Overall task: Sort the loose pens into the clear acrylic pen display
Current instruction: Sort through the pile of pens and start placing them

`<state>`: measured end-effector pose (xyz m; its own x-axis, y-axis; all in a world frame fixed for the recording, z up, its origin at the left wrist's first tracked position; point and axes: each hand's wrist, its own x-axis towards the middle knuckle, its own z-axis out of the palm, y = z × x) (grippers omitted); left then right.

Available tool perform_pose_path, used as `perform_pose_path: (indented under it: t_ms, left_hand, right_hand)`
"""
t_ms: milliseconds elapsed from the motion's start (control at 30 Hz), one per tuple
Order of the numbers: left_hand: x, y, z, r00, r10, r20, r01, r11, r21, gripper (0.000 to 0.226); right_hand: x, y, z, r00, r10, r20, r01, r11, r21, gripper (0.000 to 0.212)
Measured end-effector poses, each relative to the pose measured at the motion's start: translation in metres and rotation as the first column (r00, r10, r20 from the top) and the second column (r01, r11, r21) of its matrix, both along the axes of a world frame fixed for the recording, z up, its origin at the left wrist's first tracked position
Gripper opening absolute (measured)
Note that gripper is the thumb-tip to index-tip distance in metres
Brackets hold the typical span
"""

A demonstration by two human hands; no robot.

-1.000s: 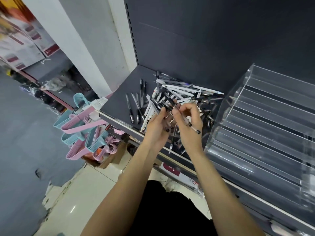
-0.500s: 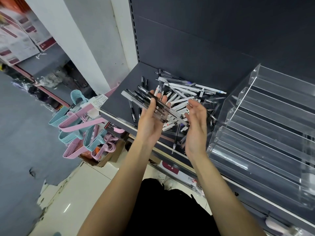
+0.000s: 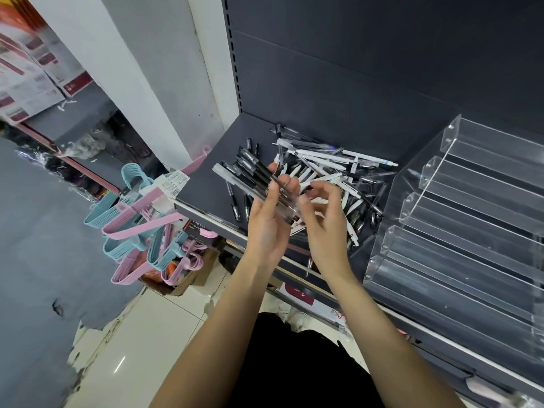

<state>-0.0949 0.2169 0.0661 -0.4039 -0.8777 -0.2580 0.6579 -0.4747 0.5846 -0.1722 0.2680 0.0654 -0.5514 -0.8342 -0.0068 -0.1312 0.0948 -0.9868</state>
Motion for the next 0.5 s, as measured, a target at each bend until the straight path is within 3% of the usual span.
perform_pose_path:
  t_ms: [133,267,400,500]
  left_hand:
    - [-0.004,-0.004,-0.001,0.999,-0.021,0.047,0.021,1.000,0.011,0.028]
    - [-0.014,-0.007,0.003,0.981,-0.153,0.123,0.158,0.987,-0.035,0.030]
    - [-0.033,-0.001,0.012,0.877,-0.331,0.349,0.389,0.915,-0.110,0.032]
    - [-0.051,0.011,0.020,0.774,-0.373,0.511,0.501,0.855,-0.136,0.032]
  right_hand:
    - [-0.008,0.005,0.002,0.983,0.041,-0.178,-0.041,0.999,0.003,0.006]
    - [-0.019,0.013,0.013,0.968,-0.014,-0.252,0.020,1.000,0.024,0.012]
    - [-0.043,0.033,0.017,0.942,-0.104,-0.319,0.122,0.992,0.037,0.009]
    - [-0.064,0.051,0.019,0.928,-0.154,-0.339,0.166,0.986,0.008,0.007]
